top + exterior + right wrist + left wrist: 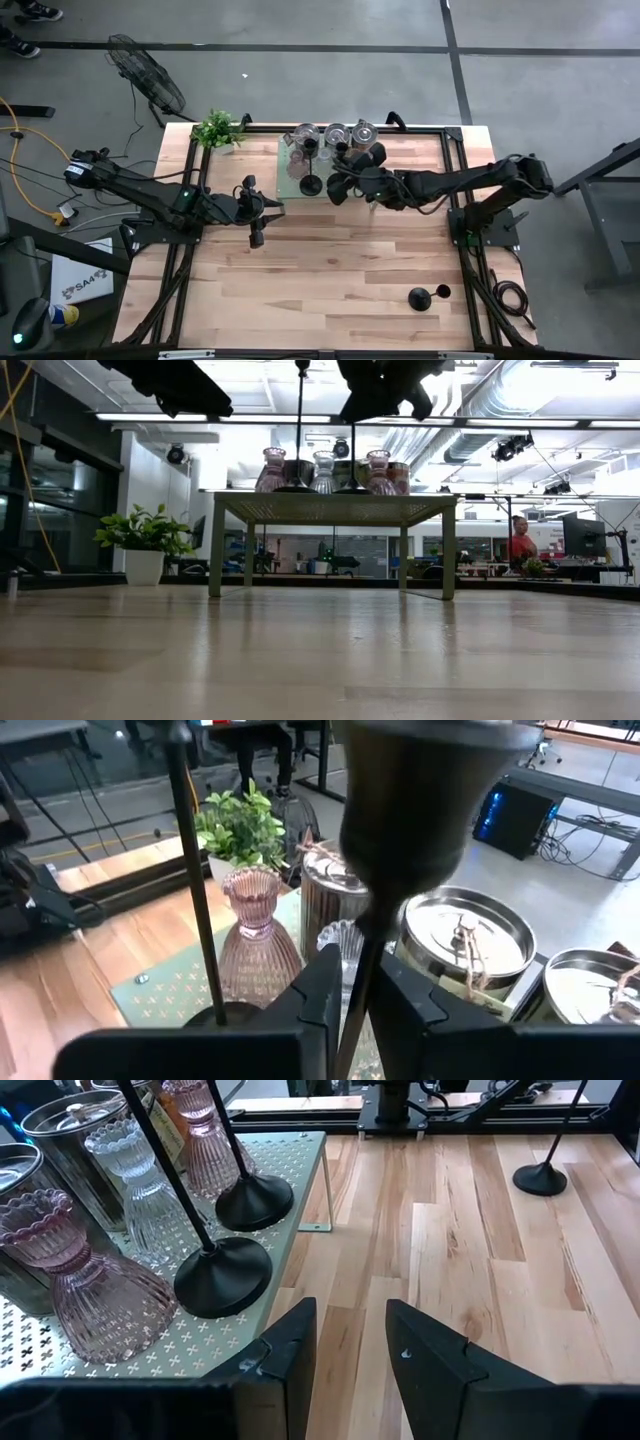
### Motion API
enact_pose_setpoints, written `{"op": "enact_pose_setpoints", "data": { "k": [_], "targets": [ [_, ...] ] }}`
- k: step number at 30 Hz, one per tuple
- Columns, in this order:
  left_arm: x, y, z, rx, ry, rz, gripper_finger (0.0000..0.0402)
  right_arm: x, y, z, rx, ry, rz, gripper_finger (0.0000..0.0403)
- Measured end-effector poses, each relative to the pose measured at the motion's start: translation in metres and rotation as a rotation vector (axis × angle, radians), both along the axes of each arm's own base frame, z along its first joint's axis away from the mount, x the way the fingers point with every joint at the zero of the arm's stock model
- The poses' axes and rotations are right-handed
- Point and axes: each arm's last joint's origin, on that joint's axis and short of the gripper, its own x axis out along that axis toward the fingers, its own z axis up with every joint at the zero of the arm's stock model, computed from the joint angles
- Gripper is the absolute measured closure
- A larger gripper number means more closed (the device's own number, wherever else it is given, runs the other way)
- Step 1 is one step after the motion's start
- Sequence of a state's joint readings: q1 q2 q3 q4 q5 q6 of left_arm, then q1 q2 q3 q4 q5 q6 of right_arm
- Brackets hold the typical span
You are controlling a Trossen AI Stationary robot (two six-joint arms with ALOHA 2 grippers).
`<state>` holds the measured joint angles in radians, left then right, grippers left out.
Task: Pick & Place candle stick holders
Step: Put the top black candle holder on the shelf aligned with the other black candle holder, then put the black candle holder on the shelf aligned with the other black candle holders
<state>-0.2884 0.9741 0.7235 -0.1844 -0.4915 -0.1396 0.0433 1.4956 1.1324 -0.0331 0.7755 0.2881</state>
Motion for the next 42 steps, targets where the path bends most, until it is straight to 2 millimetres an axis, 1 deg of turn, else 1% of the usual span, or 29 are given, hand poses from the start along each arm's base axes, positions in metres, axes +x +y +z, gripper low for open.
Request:
{"op": "enact_pose_setpoints", "data": {
  "k": [3, 6, 9, 14, 17, 20, 22, 26, 31, 38, 42],
  "targets": [
    [0.000, 0.000, 0.000, 0.001, 0.000, 0.001, 0.0284, 0.000, 0.000, -0.001, 0.000, 0.007, 0.001, 0.0355],
    [0.000, 0.000, 0.000, 0.001, 0.000, 0.001, 0.0284, 0.000, 0.000, -0.001, 0.002, 0.005, 0.000, 0.0334],
    [0.000, 0.000, 0.000, 0.001, 0.000, 0.001, 0.0284, 0.000, 0.000, -0.001, 0.011, -0.003, -0.004, 0.0301],
    [0.000, 0.000, 0.000, 0.000, 0.000, 0.001, 0.0284, -0.001, -0.001, -0.002, 0.036, -0.008, -0.018, 0.0233],
    [0.000, 0.000, 0.000, 0.000, -0.001, 0.001, 0.0284, -0.002, 0.001, -0.002, 0.042, 0.003, 0.004, 0.0197],
    [-0.001, 0.000, 0.001, -0.002, -0.008, 0.001, 0.0284, -0.006, 0.003, 0.000, 0.046, 0.020, 0.017, 0.0173],
    [-0.003, 0.001, 0.002, 0.000, -0.008, 0.005, 0.0284, -0.011, 0.004, 0.002, 0.047, 0.037, 0.022, 0.0165],
    [-0.006, 0.002, 0.005, 0.001, -0.024, 0.015, 0.0284, -0.027, 0.009, 0.014, 0.075, 0.041, 0.042, 0.0164],
    [-0.018, 0.007, 0.008, 0.026, -0.004, 0.051, 0.0284, -0.057, 0.014, 0.025, 0.195, 0.056, 0.068, 0.0168],
    [-0.034, 0.013, 0.011, 0.055, 0.020, 0.090, 0.0284, -0.107, 0.019, 0.044, 0.526, 0.042, 0.191, 0.0169],
    [-0.039, 0.014, 0.012, 0.060, 0.024, 0.095, 0.0284, -0.134, 0.022, 0.048, 0.703, 0.111, 0.299, 0.0169]
  ]
}}
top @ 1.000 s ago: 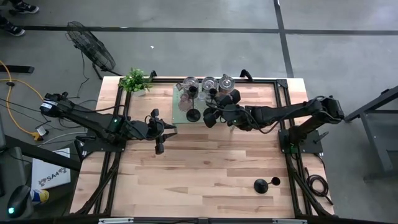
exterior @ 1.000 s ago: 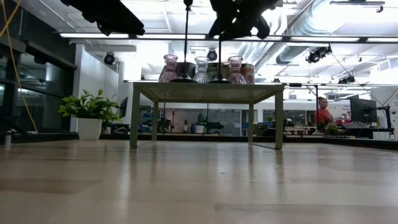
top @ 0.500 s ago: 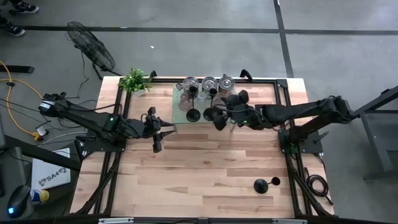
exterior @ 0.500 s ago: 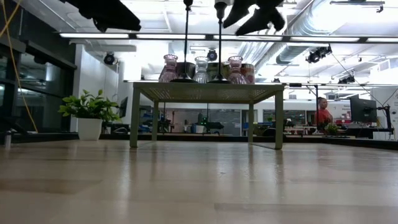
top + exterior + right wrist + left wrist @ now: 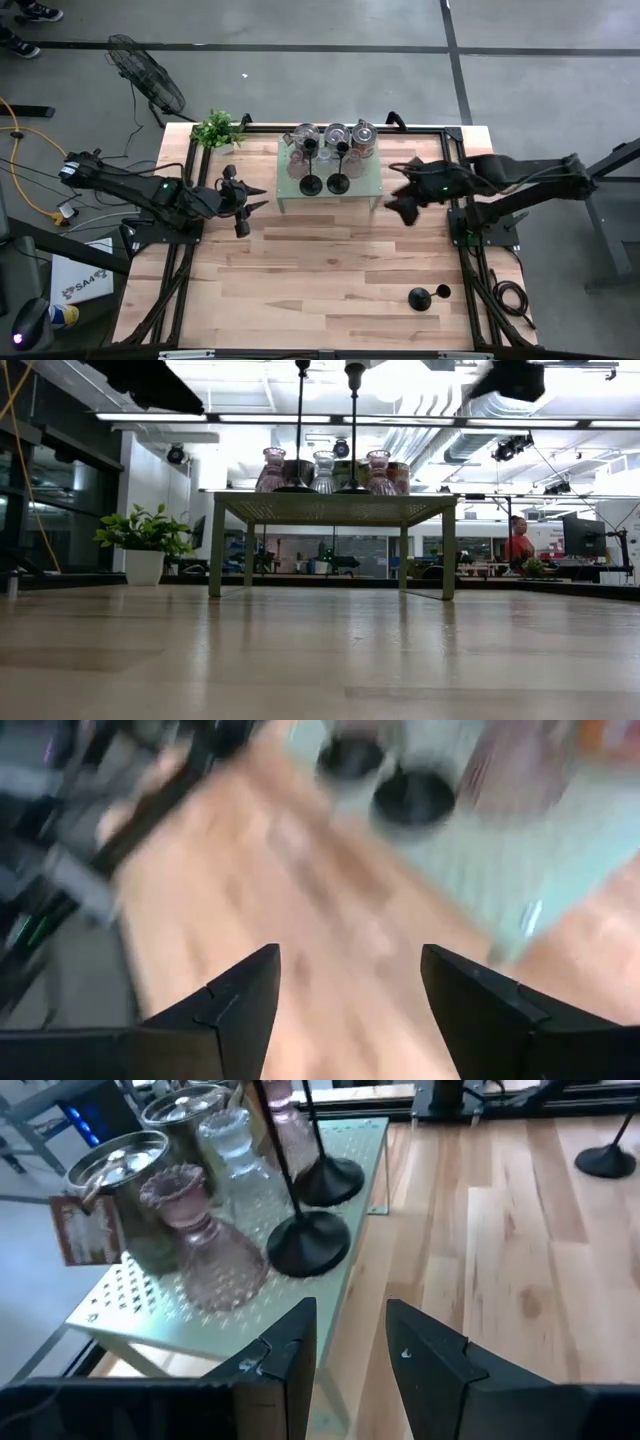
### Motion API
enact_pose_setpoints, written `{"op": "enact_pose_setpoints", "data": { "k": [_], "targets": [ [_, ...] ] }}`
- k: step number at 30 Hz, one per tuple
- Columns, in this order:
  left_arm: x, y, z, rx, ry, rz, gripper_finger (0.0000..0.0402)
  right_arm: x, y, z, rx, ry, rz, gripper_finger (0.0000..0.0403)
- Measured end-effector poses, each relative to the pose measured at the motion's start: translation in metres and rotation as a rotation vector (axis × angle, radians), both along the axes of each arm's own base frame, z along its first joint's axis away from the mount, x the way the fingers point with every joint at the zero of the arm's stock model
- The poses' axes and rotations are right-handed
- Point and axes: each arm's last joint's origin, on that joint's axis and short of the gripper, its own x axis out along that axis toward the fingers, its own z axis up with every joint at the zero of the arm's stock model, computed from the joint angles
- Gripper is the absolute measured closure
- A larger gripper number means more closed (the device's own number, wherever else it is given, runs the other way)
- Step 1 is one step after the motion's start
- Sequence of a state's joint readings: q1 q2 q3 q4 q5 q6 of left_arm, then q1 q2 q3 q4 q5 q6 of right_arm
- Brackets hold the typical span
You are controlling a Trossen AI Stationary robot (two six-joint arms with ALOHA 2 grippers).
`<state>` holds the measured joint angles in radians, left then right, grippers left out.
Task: Pick & Place candle stick holders
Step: Put the black candle holder on the shelf aligned with the other black candle holders
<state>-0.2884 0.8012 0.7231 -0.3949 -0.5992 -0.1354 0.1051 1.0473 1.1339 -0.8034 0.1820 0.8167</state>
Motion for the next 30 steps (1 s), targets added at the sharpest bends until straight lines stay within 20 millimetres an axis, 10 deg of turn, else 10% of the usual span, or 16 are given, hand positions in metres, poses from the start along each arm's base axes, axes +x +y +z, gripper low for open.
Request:
{"op": "enact_pose_setpoints", "data": {
  "k": [12, 21, 30],
  "targets": [
    [-0.004, 0.001, 0.000, 0.013, 0.013, 0.000, 0.0284, -0.063, 0.019, -0.018, 0.356, 0.516, 0.352, 0.0169],
    [-0.004, 0.001, 0.000, 0.004, 0.017, -0.016, 0.0284, -0.067, 0.021, -0.020, 0.764, 0.690, -0.195, 0.0169],
    [-0.005, 0.001, -0.002, 0.010, 0.042, -0.018, 0.0284, -0.060, 0.034, -0.023, 0.919, 0.829, -0.228, 0.0169]
  ]
}}
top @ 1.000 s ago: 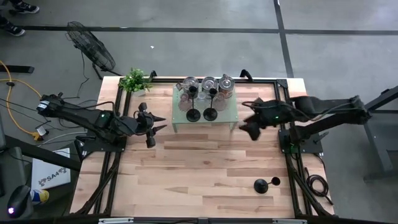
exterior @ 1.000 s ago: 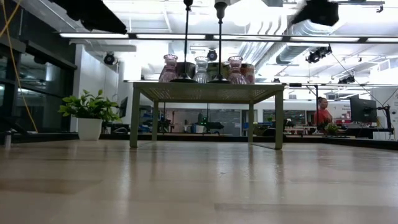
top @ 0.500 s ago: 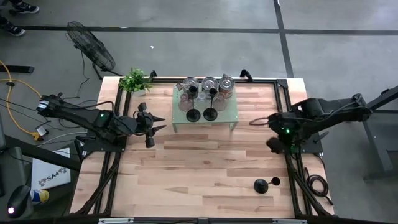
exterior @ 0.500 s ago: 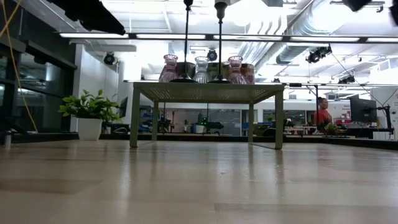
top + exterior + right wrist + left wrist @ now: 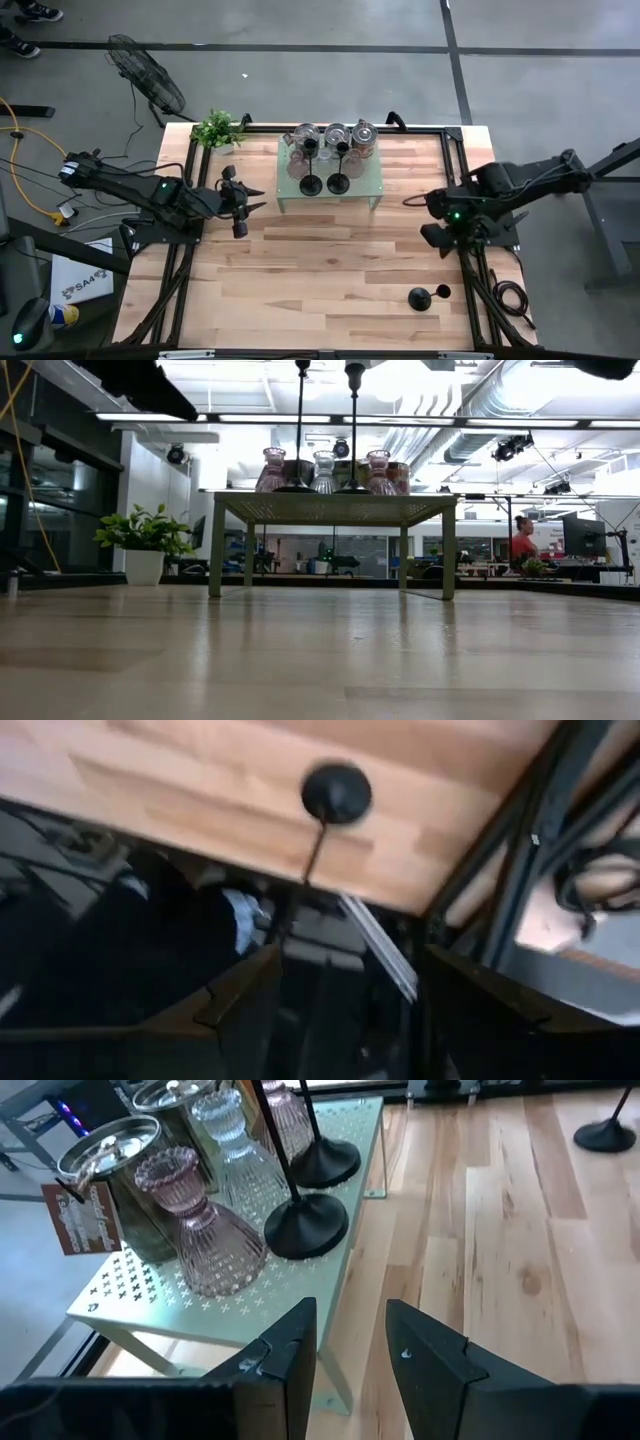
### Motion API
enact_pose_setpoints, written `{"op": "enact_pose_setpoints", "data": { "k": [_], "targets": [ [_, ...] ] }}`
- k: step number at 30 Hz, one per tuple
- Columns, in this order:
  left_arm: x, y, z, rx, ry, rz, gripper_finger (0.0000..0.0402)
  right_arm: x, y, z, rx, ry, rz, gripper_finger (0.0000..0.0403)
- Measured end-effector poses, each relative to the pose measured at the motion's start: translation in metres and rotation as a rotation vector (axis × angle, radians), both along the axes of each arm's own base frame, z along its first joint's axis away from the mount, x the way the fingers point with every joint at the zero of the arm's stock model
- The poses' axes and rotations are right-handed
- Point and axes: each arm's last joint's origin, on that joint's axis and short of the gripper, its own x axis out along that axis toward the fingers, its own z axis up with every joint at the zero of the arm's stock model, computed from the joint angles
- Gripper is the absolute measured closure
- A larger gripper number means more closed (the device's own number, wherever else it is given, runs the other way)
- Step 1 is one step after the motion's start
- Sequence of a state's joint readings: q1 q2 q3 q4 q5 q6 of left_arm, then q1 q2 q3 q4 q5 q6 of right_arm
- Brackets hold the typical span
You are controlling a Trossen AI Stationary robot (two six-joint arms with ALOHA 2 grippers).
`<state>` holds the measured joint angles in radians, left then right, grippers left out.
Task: Pick & Place candle stick holders
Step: Put the black candle holder on the shelf aligned with the other black candle holders
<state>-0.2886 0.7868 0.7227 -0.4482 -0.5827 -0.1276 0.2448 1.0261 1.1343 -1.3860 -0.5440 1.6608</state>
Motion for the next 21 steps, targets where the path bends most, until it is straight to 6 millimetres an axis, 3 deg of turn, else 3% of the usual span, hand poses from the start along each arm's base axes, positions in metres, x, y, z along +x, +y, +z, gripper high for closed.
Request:
{"op": "enact_pose_setpoints", "data": {
  "k": [6, 13, 21],
  "targets": [
    [-0.002, 0.000, -0.004, -0.008, 0.049, -0.029, 0.0284, -0.011, 0.015, 0.000, 0.039, 0.050, 0.122, 0.0169],
    [-0.002, -0.001, -0.005, -0.011, 0.065, -0.050, 0.0284, -0.029, 0.049, 0.001, 0.015, -0.032, 0.419, 0.0169],
    [-0.002, -0.001, -0.005, 0.029, 0.078, -0.066, 0.0284, -0.038, 0.094, -0.003, -0.187, -0.248, 0.448, 0.0169]
  ]
}}
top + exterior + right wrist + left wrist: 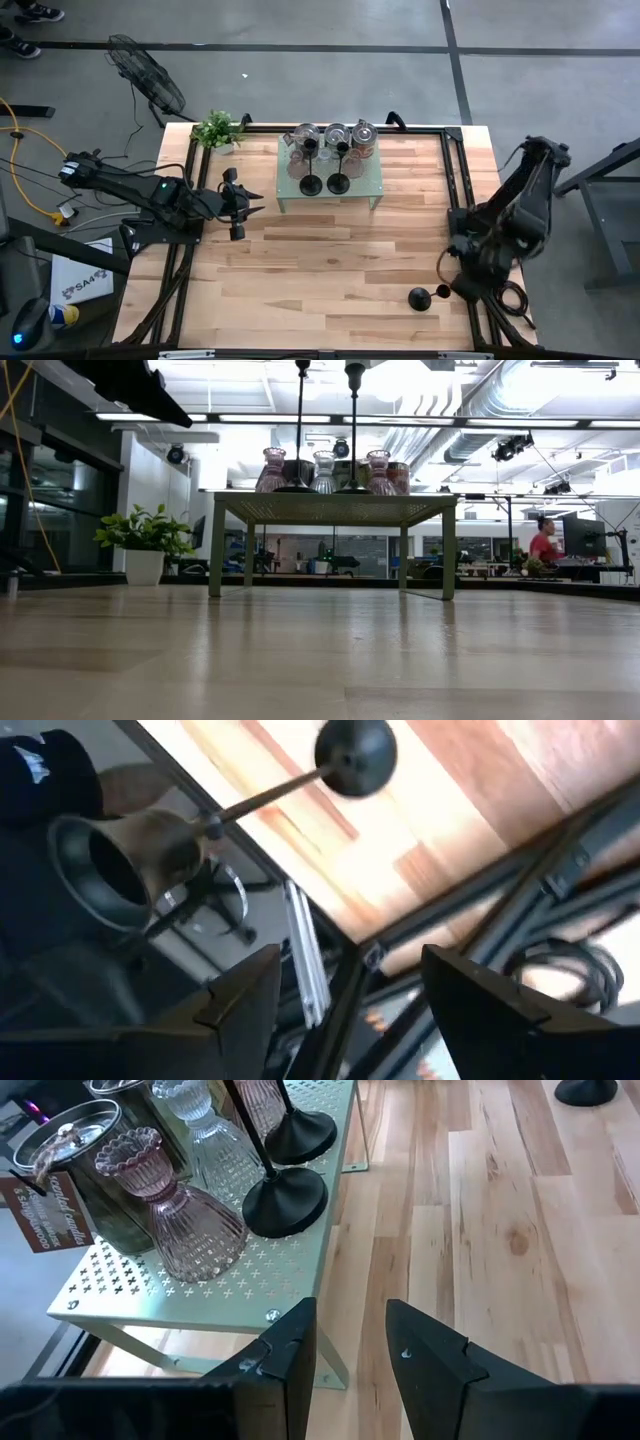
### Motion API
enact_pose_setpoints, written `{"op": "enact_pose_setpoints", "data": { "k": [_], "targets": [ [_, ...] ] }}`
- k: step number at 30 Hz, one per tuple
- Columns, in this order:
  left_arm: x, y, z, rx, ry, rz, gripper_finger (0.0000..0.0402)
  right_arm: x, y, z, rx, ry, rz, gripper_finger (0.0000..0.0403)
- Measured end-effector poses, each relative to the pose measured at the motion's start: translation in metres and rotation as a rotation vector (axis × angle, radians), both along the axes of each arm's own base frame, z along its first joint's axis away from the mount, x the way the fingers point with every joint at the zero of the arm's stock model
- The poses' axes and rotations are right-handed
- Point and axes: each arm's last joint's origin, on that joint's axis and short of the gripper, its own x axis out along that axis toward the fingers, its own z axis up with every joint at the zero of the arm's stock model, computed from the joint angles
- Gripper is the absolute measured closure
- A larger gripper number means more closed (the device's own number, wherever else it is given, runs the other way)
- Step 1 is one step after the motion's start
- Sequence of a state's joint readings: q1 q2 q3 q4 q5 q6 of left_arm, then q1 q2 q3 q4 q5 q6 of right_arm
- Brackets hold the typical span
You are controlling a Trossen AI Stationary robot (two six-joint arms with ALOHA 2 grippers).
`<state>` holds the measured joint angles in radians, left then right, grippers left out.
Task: Pick & Place candle stick holders
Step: Put the black candle holder on the shelf aligned with the other black candle holders
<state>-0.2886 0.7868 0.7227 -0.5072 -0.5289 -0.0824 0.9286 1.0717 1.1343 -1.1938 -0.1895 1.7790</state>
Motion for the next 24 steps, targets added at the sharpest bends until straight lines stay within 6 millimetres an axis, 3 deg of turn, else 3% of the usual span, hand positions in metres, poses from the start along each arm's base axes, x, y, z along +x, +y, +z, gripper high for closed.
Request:
{"op": "enact_pose_setpoints", "data": {
  "k": [6, 12, 24],
  "targets": [
    [0.000, 0.000, 0.000, 0.004, 0.000, -0.003, 0.0284, -0.006, 0.039, -0.018, -0.076, -0.009, 0.115, 0.0169],
    [-0.015, 0.003, -0.001, -0.046, -0.047, -0.049, 0.0284, -0.006, 0.067, -0.042, -0.235, -0.074, 0.099, 0.0169],
    [-0.050, 0.009, -0.008, -0.214, -0.363, -0.202, 0.0284, 0.001, 0.092, -0.074, -0.458, -0.224, 0.060, 0.0172]
  ]
}}
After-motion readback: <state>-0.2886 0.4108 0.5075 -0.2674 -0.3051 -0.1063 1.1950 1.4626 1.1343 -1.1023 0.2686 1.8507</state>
